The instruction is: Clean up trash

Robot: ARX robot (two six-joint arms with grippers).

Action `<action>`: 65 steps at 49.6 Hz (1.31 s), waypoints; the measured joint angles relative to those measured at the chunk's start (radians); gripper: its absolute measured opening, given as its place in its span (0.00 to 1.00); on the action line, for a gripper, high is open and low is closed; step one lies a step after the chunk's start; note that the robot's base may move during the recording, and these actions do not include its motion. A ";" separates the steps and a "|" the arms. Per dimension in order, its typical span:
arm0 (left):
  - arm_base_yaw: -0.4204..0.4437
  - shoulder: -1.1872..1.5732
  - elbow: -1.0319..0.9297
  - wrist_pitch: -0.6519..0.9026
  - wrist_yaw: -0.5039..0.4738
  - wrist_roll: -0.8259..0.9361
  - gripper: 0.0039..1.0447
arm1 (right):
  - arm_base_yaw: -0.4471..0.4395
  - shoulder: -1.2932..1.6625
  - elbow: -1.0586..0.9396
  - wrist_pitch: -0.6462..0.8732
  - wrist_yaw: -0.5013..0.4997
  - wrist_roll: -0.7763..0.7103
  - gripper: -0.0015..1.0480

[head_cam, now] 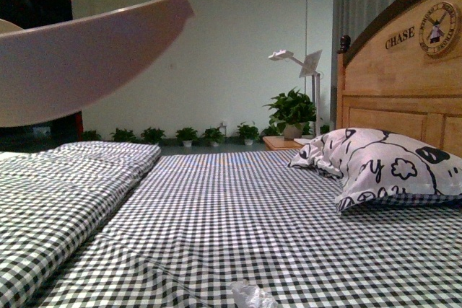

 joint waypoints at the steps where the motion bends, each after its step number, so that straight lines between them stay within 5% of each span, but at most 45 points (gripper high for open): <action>1: 0.000 0.003 0.000 0.000 0.006 0.001 0.26 | 0.000 -0.001 0.000 0.000 0.008 0.000 0.19; 11: -0.004 0.009 0.000 0.000 0.010 0.002 0.26 | -0.003 -0.003 0.000 0.000 0.015 0.001 0.19; 18: 0.002 0.076 0.112 -0.281 -0.038 -0.037 0.26 | -0.003 -0.003 0.000 0.000 0.013 0.001 0.19; 24: 0.048 0.156 0.146 -0.330 0.032 0.002 0.26 | -0.003 -0.003 0.000 0.000 0.013 0.001 0.19; 48: 0.251 0.489 0.266 -0.319 0.367 0.569 0.26 | -0.003 -0.003 0.000 0.000 0.013 0.001 0.19; 65: 0.209 0.661 0.315 -0.403 0.376 0.805 0.26 | -0.003 -0.003 0.000 0.000 0.013 0.001 0.19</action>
